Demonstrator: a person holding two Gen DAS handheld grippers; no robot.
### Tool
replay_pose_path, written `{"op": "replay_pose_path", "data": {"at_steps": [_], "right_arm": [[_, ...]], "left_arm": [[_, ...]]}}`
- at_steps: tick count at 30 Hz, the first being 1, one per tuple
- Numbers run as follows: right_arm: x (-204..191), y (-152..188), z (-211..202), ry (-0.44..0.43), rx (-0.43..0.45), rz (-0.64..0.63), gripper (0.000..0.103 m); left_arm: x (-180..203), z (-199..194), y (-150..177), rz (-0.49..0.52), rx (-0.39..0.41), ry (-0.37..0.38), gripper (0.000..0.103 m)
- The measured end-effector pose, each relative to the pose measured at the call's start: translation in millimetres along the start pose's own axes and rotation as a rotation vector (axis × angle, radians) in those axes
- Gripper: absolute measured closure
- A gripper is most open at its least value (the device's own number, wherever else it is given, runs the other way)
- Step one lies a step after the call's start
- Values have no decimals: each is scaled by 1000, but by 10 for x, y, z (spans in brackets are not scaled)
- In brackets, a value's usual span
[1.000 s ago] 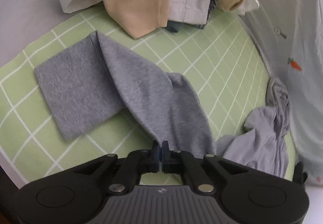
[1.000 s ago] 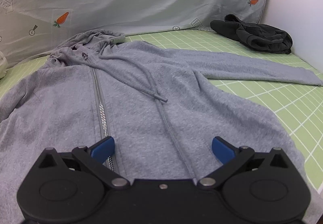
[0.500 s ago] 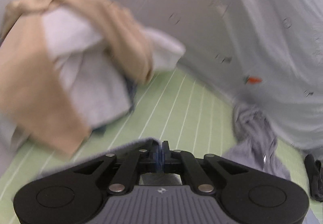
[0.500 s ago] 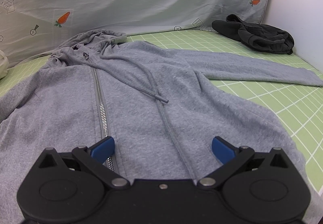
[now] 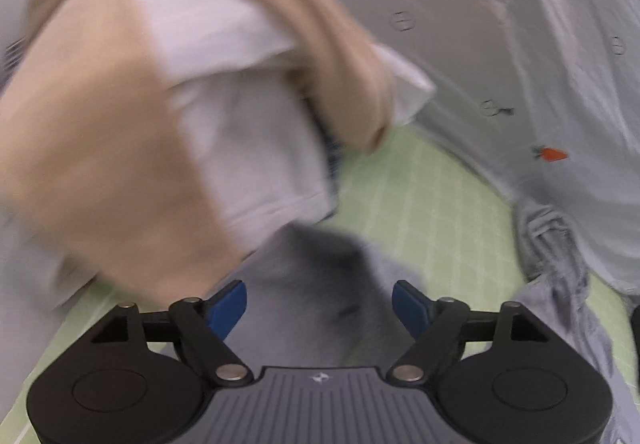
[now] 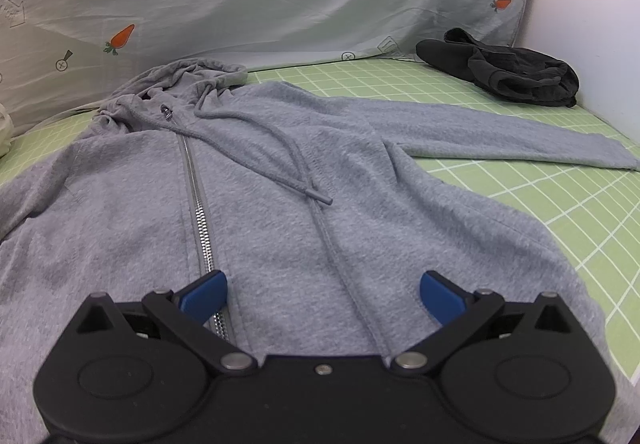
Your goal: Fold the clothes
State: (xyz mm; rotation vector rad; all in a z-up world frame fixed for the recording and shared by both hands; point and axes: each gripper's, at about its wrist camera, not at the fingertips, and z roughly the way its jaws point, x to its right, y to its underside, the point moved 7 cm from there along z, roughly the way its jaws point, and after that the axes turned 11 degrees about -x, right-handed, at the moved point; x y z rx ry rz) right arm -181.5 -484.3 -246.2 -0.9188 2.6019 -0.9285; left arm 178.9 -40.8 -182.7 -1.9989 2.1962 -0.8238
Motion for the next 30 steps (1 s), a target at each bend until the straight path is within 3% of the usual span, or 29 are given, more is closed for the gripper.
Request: {"op": "replay_pose_path", "data": {"at_steps": [6, 10, 19, 24, 25, 27, 29, 30], "right_arm": [[-2, -5, 8, 4, 0, 2, 0], [13, -15, 16, 1, -1, -1, 0], [13, -13, 15, -1, -1, -2, 0], [6, -11, 13, -1, -1, -1, 0], [1, -7, 10, -1, -1, 0, 0], [-5, -4, 5, 0, -1, 1, 0], [-9, -5, 3, -1, -1, 1, 0], [-7, -5, 2, -2, -1, 1, 0]], "left_arm": [[-227, 163, 375, -42, -126, -59, 20], [-143, 221, 419, -14, -127, -59, 11], [48, 313, 502, 132, -127, -116, 6], [58, 275, 604, 190, -87, -146, 6], [61, 270, 630, 203, -75, -155, 8], [71, 240, 677, 238, -49, -207, 23], [53, 173, 706, 264, -17, -278, 59], [24, 135, 711, 255, -14, -284, 69]]}}
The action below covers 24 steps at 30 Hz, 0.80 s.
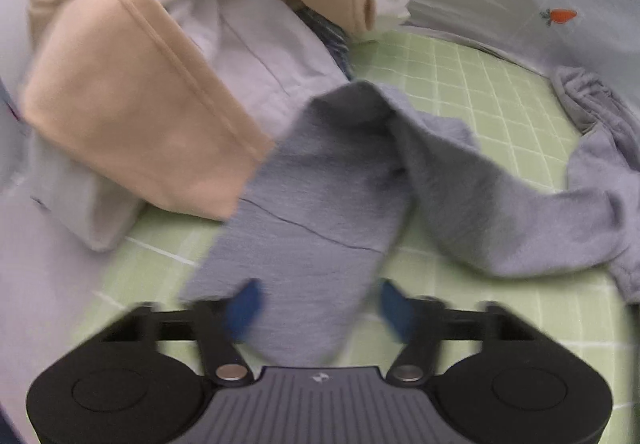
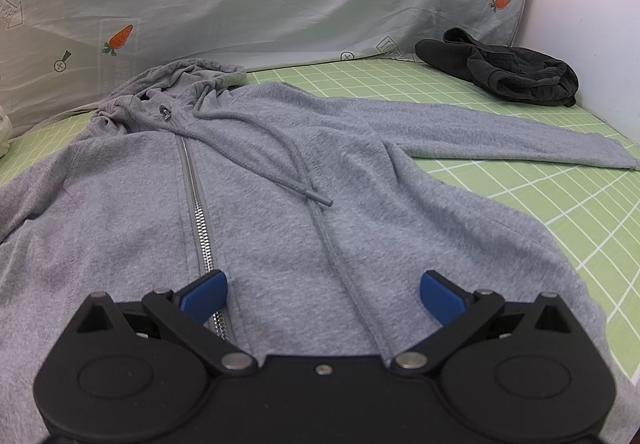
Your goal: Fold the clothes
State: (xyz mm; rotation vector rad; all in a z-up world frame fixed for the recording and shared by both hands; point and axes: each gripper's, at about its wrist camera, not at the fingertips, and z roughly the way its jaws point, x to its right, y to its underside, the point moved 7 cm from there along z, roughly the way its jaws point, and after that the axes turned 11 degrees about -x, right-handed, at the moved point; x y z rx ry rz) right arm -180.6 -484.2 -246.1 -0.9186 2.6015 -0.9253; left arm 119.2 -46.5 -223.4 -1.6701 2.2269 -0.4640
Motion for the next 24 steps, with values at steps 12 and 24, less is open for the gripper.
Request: {"op": "replay_pose_path", "data": {"at_steps": [12, 24], "right_arm": [[10, -4, 5, -5, 0, -4, 0], [24, -12, 14, -10, 0, -9, 0]], "left_arm": [[-915, -364, 636, -230, -64, -177, 95], [-1542, -740, 867, -285, -16, -395, 95]]}}
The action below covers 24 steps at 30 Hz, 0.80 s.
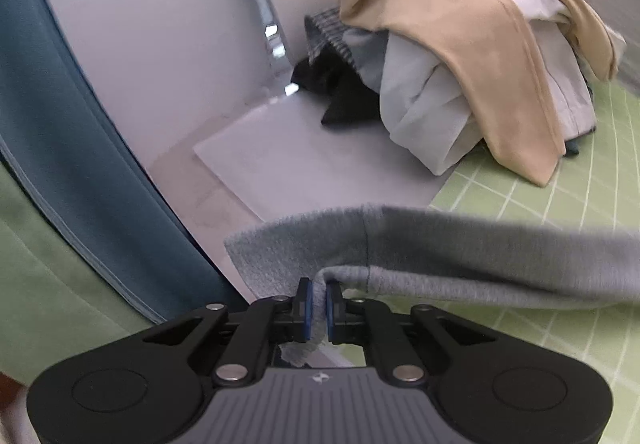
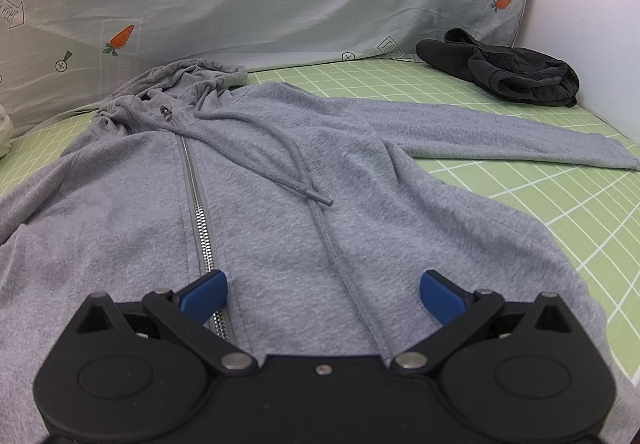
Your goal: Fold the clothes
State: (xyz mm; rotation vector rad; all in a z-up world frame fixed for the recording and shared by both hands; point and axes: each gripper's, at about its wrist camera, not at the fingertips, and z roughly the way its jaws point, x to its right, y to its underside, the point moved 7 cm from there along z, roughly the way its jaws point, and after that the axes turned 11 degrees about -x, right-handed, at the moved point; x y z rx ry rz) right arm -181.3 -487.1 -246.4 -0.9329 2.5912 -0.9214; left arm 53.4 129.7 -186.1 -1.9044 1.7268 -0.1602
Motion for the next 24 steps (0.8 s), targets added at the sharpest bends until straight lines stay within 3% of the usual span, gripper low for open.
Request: {"op": "replay_pose_path", "data": {"at_steps": [3, 6, 8, 12, 14, 15, 19, 24], "right_arm": [[1, -1, 1, -1, 0, -1, 0], [-2, 1, 0, -1, 0, -1, 0], [-2, -1, 1, 0, 0, -1, 0], [0, -5, 2, 0, 0, -1, 0], [2, -5, 3, 0, 0, -2, 0], [2, -5, 4, 0, 0, -2, 0], [2, -4, 5, -1, 0, -2, 0], [0, -2, 6, -1, 0, -3, 0]], "left_arm": [[64, 53, -3, -7, -49, 48, 93], [105, 35, 2, -71, -71, 146, 81], [159, -44, -17, -71, -58, 191, 61], [372, -283, -117, 11, 10, 258, 45], [531, -401, -178, 70, 46, 300, 26], [634, -453, -202, 106, 62, 331, 22], [1154, -566, -206, 303, 89, 437, 19], [1732, -513, -105, 504, 92, 454, 19]]}}
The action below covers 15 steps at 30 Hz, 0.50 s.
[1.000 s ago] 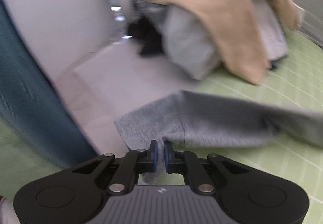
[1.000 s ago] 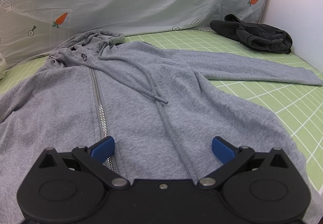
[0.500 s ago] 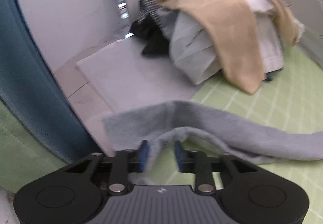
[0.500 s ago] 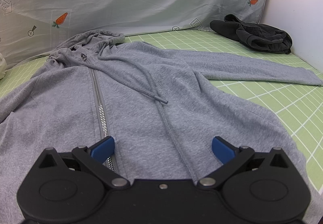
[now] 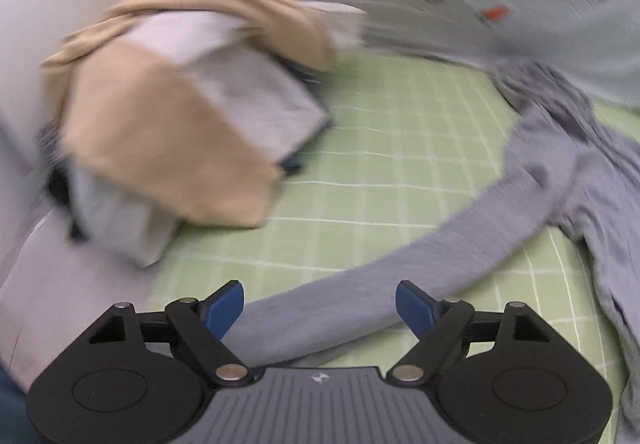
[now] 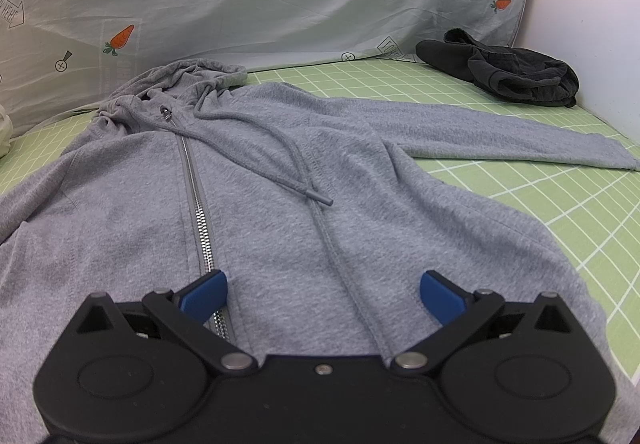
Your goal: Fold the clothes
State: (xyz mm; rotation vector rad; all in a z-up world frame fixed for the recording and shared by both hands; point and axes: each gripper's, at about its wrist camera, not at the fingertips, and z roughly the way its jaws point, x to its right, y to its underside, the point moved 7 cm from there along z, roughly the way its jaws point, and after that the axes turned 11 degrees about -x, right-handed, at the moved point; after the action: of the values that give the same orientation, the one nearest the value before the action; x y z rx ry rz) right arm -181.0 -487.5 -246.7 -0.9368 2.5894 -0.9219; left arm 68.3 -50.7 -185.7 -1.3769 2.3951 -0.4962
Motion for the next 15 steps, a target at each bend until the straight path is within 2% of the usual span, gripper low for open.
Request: {"op": "replay_pose_path", "data": {"at_steps": [6, 13, 15], "right_arm": [[-2, 2, 3, -1, 0, 0, 0], [-2, 3, 5, -1, 0, -1, 0], [-1, 3, 6, -2, 0, -2, 0]], "left_arm": [[194, 313, -140, 125, -35, 43, 19], [224, 509, -214, 165, -94, 213, 20], [268, 503, -200, 191, -97, 228, 26]]}}
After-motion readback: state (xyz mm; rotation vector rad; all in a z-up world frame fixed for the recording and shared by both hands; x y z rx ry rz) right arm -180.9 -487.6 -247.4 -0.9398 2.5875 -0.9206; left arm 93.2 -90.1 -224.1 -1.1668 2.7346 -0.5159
